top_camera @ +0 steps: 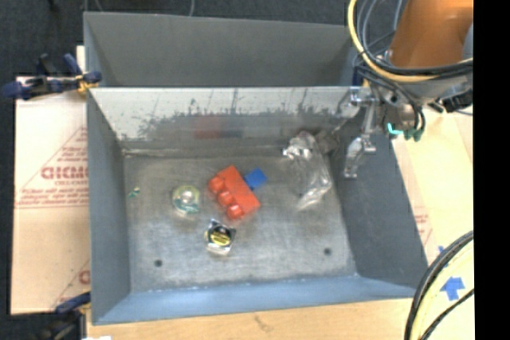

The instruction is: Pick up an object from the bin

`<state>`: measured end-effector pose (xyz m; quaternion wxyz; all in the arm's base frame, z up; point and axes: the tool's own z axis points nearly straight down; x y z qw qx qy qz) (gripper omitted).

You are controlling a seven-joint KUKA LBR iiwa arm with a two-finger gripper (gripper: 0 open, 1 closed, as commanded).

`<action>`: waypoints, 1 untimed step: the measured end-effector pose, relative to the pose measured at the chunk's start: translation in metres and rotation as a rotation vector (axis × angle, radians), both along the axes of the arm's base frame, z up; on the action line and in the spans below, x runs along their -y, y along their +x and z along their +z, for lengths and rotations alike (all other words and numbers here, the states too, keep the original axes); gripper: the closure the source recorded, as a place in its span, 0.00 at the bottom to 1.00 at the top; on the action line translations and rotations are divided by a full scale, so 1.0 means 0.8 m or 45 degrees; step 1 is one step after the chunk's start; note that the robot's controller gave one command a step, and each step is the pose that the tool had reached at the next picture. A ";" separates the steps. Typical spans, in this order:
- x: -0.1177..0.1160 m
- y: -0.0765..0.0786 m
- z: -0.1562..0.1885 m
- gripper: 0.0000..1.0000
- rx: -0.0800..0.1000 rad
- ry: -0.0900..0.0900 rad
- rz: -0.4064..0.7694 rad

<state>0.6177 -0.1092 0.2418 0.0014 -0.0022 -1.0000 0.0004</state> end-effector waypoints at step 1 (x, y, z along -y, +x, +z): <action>-0.030 0.037 -0.138 0.00 0.020 -0.003 0.152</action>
Offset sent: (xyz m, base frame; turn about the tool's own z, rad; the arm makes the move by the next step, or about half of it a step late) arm 0.0289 0.0285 -0.1278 -0.1260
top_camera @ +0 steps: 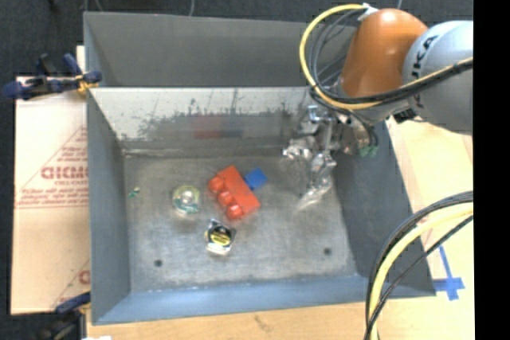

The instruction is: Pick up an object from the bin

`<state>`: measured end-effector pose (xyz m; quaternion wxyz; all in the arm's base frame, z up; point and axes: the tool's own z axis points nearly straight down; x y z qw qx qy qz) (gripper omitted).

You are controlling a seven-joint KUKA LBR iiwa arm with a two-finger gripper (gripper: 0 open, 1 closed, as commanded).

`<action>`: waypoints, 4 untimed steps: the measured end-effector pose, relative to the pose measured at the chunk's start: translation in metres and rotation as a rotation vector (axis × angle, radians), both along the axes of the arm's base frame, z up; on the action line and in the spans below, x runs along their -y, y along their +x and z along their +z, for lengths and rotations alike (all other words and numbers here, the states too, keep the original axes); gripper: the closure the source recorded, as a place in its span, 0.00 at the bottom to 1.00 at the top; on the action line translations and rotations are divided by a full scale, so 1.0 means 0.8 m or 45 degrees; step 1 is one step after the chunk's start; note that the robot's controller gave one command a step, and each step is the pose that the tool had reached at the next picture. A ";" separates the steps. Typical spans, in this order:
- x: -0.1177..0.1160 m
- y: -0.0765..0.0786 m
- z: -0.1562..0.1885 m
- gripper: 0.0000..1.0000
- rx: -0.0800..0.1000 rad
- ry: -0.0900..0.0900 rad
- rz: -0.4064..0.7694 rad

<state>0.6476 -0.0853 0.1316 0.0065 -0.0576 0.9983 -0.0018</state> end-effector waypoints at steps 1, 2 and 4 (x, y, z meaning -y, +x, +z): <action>-0.124 -0.015 -0.006 0.00 -0.013 0.010 0.004; -0.143 -0.010 -0.072 0.00 -0.005 -0.002 0.436; -0.152 -0.104 0.127 1.00 -0.005 -0.004 0.771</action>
Offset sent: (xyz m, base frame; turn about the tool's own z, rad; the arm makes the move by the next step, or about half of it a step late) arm -0.0129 0.0942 -0.0060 0.0044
